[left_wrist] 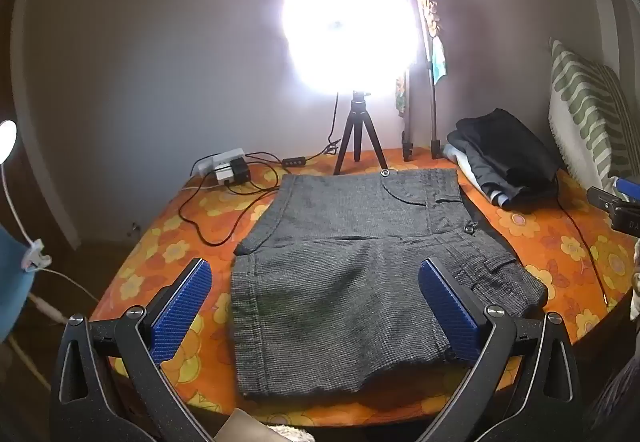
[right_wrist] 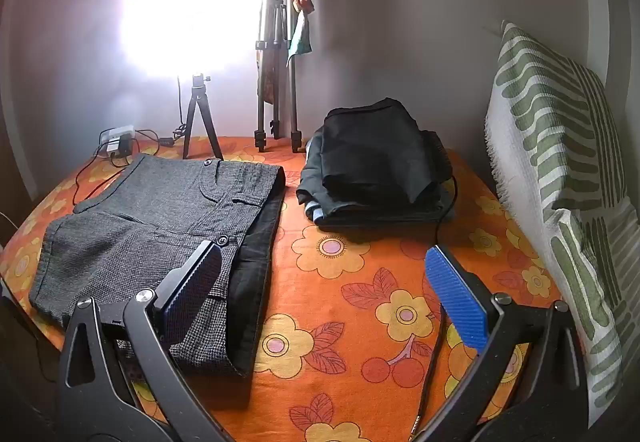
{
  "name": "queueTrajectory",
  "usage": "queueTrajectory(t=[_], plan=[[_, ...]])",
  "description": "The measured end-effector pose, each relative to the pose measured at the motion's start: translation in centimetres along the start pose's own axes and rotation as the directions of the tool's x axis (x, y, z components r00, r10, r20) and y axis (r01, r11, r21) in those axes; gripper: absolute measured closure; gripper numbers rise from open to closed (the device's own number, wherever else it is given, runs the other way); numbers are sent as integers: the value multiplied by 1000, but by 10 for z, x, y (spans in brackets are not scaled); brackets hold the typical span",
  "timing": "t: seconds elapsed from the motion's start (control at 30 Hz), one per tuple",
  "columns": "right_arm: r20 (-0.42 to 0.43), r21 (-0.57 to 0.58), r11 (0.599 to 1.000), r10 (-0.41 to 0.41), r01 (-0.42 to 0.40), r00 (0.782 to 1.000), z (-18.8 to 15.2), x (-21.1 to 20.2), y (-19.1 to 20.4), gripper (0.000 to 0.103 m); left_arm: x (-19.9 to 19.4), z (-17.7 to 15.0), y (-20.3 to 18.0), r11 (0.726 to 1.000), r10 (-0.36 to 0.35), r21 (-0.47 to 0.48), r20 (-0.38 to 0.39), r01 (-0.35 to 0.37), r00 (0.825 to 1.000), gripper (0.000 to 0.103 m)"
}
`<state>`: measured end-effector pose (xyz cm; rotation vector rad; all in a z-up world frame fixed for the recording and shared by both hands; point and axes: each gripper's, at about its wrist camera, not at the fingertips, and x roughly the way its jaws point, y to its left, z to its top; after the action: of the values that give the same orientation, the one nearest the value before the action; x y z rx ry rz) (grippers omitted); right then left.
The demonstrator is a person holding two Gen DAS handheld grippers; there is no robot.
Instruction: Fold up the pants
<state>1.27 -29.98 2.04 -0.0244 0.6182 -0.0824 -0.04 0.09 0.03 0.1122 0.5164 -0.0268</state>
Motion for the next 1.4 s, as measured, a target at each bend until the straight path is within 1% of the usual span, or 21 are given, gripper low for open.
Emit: queueTrajectory(t=[0.17, 0.3, 0.97, 1.4], plan=[[-2, 1, 1000, -1, 1, 1000, 0, 0, -1, 0, -4, -2, 2, 1000, -2, -8, 12, 2, 1000, 0], [-1, 3, 1000, 0, 0, 1000, -1, 0, -1, 0, 1, -1, -7, 1000, 0, 3, -6, 0, 1000, 0], [-5, 8, 1000, 8, -8, 1000, -1, 1, 0, 0, -2, 2, -4, 1000, 11, 8, 14, -11, 1000, 0], [-6, 10, 1000, 10, -10, 1000, -1, 1, 0, 0, -2, 3, -3, 1000, 11, 6, 14, -11, 1000, 0]])
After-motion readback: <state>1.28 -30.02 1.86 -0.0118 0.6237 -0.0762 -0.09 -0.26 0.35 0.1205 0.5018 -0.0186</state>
